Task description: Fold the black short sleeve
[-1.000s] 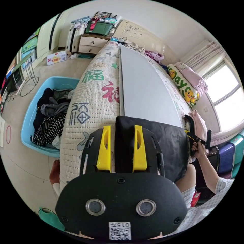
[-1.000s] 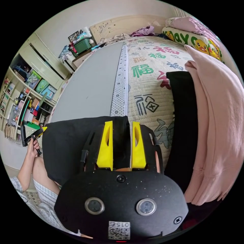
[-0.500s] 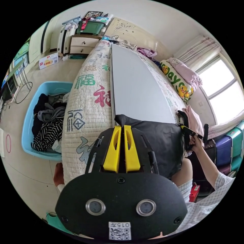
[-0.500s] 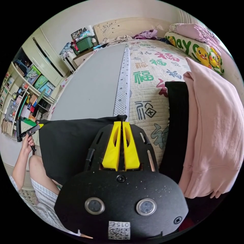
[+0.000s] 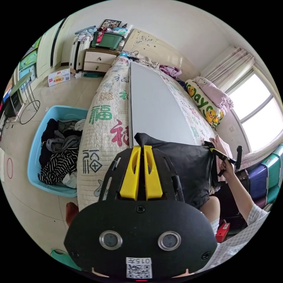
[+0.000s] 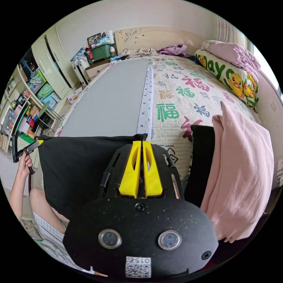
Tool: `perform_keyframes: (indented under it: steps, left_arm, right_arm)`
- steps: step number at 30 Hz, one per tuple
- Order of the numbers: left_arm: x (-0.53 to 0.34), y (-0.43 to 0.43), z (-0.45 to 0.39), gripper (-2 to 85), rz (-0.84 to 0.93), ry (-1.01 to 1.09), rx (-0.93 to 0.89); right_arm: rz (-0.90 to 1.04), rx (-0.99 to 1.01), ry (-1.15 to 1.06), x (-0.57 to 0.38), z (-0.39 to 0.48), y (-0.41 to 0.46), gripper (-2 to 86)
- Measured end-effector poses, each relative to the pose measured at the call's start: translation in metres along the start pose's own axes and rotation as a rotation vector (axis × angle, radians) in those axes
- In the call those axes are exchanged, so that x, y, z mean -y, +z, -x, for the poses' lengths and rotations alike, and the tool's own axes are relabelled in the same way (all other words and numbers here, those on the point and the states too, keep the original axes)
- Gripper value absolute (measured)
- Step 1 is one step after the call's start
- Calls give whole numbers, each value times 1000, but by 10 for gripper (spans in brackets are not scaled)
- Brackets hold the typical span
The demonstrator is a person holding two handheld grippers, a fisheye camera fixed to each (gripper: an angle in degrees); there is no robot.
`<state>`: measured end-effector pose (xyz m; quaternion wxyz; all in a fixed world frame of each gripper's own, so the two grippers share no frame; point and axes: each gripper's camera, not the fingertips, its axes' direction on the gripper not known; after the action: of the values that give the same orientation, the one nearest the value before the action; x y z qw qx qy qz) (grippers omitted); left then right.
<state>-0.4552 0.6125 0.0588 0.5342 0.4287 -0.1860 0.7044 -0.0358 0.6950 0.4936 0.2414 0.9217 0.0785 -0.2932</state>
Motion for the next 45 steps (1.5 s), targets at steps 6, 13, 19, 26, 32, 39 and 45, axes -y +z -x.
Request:
perform_keyframes:
  steps: [6, 13, 19, 26, 32, 39, 45]
  left_arm:
    - [7, 15, 13, 16, 38, -62, 35]
    - [-48, -30, 18, 65, 39, -19, -95]
    - [-145, -51, -50, 77, 136, 195, -226]
    - [-209, -32, -118, 85, 181, 280, -236]
    - [-233, -16, -139, 80, 217, 319, -62]
    - [-237, -31, -150, 7, 208, 277, -17]
    - [-246, -42, -159, 11, 214, 273, -9]
  right_arm:
    - [90, -11, 36, 17, -3, 22, 10]
    - [-61, 216, 47, -61, -27, -34, 24]
    - [-1, 349, -177, -197, 20, -74, 39]
    - [119, 325, -385, -276, 105, -62, 73]
    - [186, 162, -449, -296, 136, -35, 73]
    - [189, 141, -384, -314, 129, -39, -2]
    - [173, 127, -324, -339, 117, -48, 0]
